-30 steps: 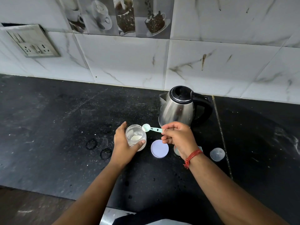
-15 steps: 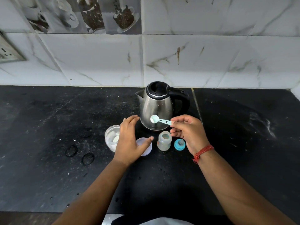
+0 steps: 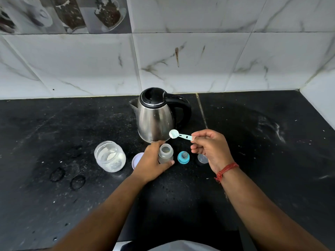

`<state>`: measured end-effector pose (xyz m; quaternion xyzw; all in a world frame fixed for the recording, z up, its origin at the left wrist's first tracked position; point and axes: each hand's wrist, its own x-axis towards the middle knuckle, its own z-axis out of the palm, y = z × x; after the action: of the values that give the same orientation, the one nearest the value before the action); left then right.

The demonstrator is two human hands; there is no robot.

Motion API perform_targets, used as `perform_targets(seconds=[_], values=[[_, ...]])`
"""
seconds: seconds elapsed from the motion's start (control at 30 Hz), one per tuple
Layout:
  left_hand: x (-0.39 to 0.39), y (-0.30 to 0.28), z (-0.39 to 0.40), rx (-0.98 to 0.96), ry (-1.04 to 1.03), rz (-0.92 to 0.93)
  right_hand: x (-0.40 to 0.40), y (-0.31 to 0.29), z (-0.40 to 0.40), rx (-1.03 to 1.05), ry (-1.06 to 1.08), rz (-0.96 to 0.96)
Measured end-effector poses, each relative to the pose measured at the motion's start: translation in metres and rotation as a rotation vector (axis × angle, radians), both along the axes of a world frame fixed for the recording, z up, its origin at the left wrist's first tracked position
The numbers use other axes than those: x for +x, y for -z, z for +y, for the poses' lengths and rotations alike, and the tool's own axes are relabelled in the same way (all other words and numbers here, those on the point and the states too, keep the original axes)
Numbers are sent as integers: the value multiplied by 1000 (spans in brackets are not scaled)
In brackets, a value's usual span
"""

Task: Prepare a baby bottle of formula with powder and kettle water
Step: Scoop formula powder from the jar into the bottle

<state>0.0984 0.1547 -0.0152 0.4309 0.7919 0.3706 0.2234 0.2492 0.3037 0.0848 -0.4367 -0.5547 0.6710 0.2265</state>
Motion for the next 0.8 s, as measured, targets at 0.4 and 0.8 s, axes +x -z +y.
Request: perform_targets(seconds=[0.4,0.8], values=[[-9,-10,-6,168,-55,-63,-3,3,-4,37,-69,43],[-23,-36,-29,281,-170,-118,-32,-9,-37,429,-170,60]])
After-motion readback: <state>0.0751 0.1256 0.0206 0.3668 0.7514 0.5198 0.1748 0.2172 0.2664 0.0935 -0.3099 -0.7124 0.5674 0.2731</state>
